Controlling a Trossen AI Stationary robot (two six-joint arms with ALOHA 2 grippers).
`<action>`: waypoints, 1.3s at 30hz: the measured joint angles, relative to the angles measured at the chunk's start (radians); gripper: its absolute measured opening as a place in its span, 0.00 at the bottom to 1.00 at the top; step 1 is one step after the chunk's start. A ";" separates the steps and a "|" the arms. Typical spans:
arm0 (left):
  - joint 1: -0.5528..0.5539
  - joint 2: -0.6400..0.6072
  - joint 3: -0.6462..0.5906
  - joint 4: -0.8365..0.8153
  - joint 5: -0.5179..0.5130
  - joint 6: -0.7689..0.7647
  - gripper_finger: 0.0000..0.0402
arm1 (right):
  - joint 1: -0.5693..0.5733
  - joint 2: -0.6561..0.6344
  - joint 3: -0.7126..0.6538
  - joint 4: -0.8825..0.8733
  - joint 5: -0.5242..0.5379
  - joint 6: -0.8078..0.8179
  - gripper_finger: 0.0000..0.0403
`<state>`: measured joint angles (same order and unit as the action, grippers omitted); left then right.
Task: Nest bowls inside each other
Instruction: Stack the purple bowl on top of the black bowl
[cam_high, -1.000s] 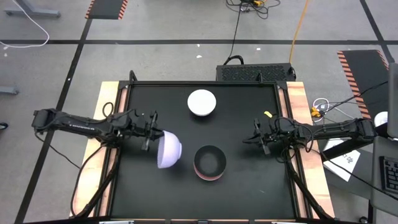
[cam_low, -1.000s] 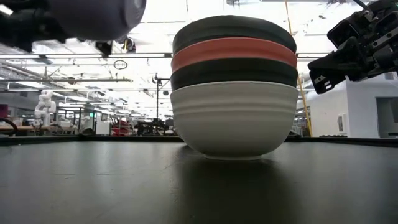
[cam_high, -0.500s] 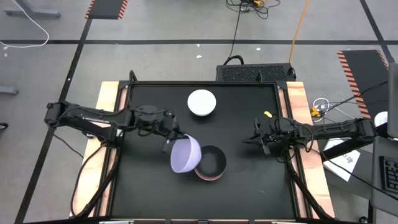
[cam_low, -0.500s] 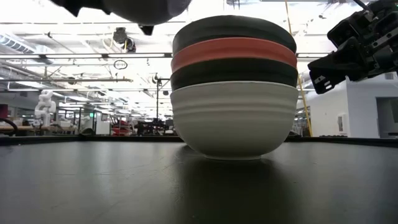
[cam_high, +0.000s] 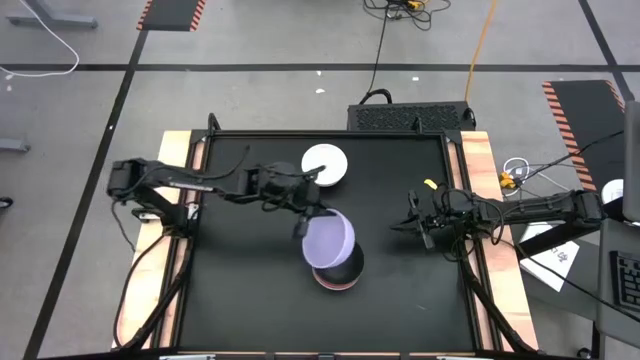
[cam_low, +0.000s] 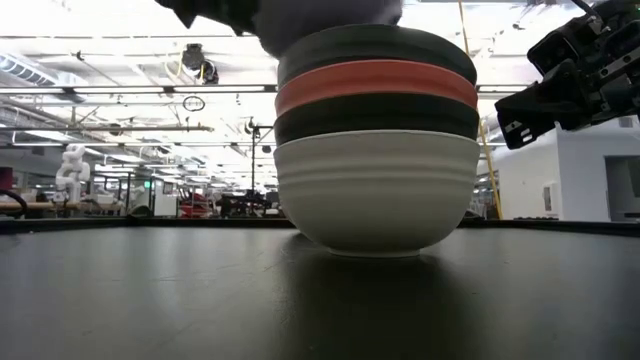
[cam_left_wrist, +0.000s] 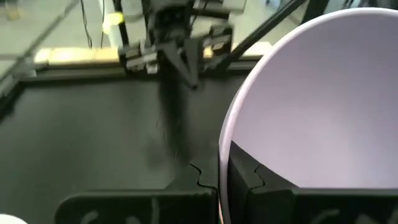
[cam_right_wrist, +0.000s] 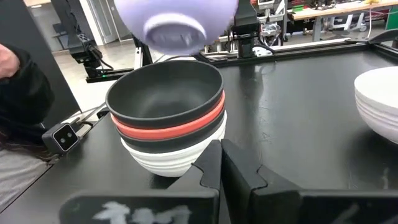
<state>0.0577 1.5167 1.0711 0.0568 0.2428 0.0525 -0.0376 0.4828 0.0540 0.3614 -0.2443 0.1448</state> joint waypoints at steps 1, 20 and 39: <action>0.004 0.024 0.025 -0.023 0.000 -0.002 0.01 | 0.000 0.000 0.000 0.000 0.000 0.000 0.00; -0.040 0.280 0.503 -0.644 0.030 -0.002 0.01 | 0.000 0.003 0.000 -0.020 0.000 -0.007 0.00; -0.058 0.372 0.489 -0.640 0.029 -0.018 0.01 | 0.000 0.005 0.000 -0.026 0.000 -0.007 0.00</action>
<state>-0.0006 1.8886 1.5600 -0.5827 0.2714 0.0346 -0.0376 0.4873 0.0540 0.3355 -0.2446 0.1375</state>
